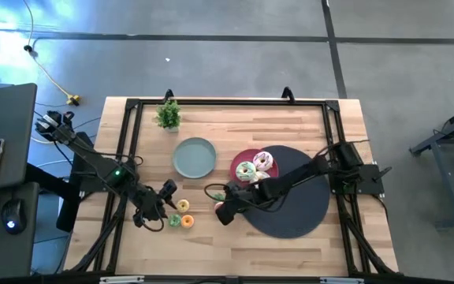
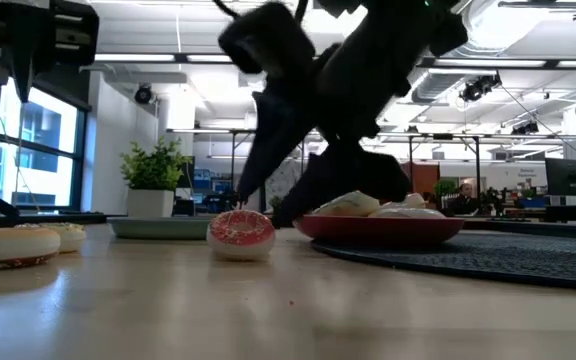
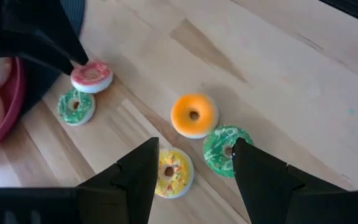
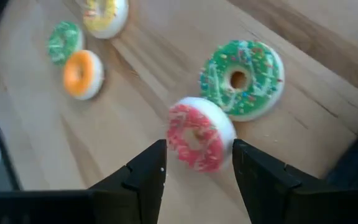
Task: Pick & Place donuts
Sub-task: Put the small red donut on the blue plate
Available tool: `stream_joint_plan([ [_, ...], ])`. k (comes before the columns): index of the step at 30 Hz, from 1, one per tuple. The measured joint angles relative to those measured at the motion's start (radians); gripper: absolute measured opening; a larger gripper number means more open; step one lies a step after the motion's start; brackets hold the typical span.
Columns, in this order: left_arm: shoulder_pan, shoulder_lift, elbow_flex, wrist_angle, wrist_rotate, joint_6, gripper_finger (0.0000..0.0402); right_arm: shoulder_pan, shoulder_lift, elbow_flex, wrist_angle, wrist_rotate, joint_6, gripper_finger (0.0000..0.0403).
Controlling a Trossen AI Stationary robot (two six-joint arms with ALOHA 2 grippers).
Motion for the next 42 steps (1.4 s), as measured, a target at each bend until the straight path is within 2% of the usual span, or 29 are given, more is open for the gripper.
stream_joint_plan([
  [4, 0.000, -0.013, 0.000, -0.027, 0.001, -0.002, 0.0192, -0.001, -0.001, -0.002, -0.017, 0.023, -0.009, 0.0168],
  [11, 0.001, -0.044, 0.000, -0.076, -0.038, 0.000, 0.0192, -0.010, 0.002, -0.015, 0.020, -0.049, -0.028, 0.0154],
  [15, 0.001, -0.045, 0.000, -0.088, -0.040, -0.001, 0.0192, -0.021, 0.001, -0.033, 0.069, -0.009, -0.029, 0.0145],
  [21, 0.001, -0.045, 0.000, -0.104, -0.055, -0.003, 0.0192, -0.037, 0.025, -0.032, 0.106, -0.080, -0.053, 0.0142],
  [27, 0.001, -0.062, 0.000, -0.136, -0.076, -0.011, 0.0192, -0.036, 0.062, -0.027, 0.130, -0.107, -0.056, 0.0134],
  [31, 0.001, -0.073, 0.001, -0.159, -0.083, -0.024, 0.0192, -0.037, 0.052, -0.028, 0.128, -0.115, -0.062, 0.0104],
  [38, 0.001, -0.078, 0.000, -0.164, -0.103, -0.026, 0.0192, -0.036, -0.011, -0.030, 0.131, -0.120, -0.072, 0.0017],
  [42, 0.001, -0.079, 0.000, -0.165, -0.112, -0.026, 0.0192, -0.041, -0.044, -0.030, 0.120, -0.118, -0.019, 0.0013],
])
